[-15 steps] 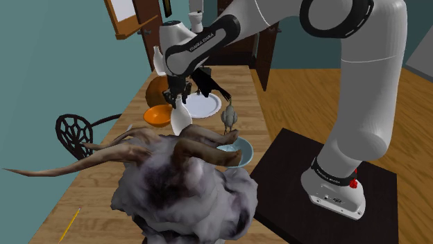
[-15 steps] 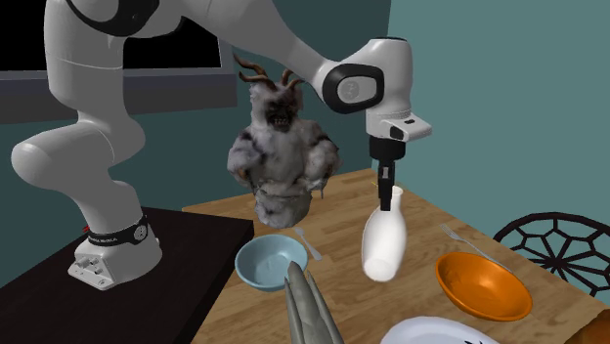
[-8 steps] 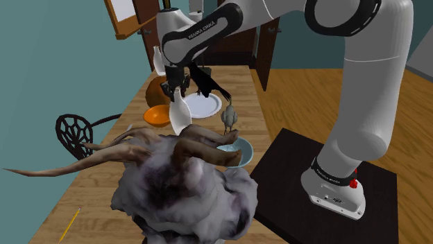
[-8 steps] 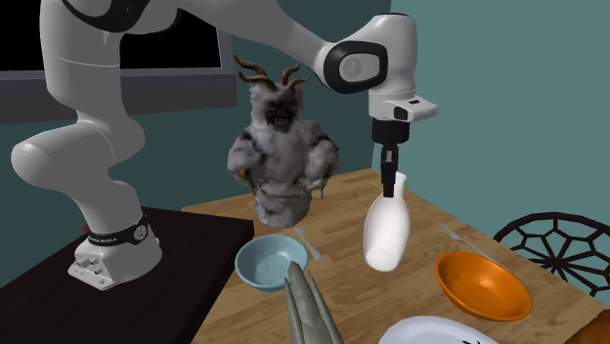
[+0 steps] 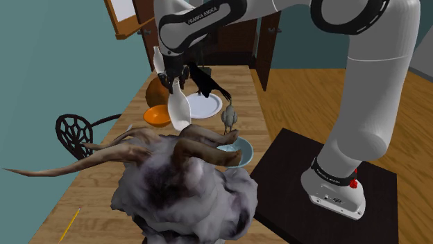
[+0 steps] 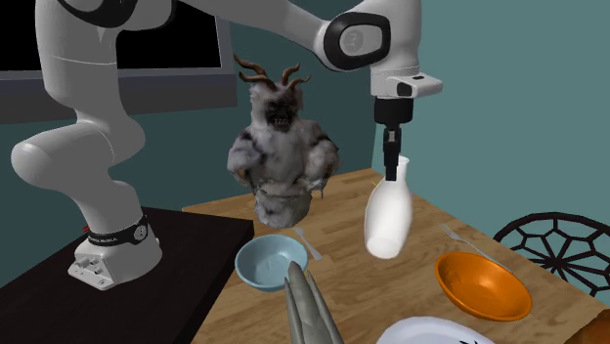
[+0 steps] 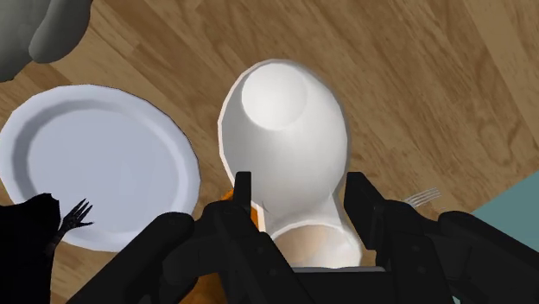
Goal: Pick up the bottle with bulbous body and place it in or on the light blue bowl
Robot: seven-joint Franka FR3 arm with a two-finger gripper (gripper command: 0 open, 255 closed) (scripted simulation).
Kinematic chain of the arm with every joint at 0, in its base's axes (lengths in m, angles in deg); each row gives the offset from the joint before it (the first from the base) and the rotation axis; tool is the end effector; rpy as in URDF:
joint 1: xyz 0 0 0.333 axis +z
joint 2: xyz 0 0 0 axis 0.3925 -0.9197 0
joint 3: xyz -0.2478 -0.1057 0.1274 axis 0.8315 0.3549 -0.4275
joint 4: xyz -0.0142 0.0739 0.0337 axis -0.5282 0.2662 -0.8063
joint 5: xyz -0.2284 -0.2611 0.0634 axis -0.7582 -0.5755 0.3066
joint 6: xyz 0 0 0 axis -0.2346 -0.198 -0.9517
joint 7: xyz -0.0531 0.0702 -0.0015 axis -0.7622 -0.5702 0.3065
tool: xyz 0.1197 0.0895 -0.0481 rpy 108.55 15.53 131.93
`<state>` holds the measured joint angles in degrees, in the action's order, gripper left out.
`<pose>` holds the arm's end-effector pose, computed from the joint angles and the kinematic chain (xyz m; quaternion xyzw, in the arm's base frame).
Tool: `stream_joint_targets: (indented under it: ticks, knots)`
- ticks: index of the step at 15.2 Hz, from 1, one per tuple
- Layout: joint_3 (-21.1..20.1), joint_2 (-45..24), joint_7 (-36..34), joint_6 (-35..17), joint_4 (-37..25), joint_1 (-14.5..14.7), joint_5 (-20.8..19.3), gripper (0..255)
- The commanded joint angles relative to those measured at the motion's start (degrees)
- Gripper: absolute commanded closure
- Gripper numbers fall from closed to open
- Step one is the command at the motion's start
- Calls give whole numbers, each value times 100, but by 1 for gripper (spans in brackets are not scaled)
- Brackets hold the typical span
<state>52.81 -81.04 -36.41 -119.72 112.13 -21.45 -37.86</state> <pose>0.6037 0.1125 0.3905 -0.9963 0.0658 -0.0556 0.0030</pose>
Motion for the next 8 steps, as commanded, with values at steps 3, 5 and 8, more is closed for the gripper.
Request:
stream_joint_targets:
  ticks: [3, 5, 8]
  knots:
    - [-11, 82, 13, 291, -212, 4, 24, 255]
    - [-14, 108, 22, 435, -330, 4, 33, 255]
    - [-29, 604, 64, 413, 179, -44, 127, 255]
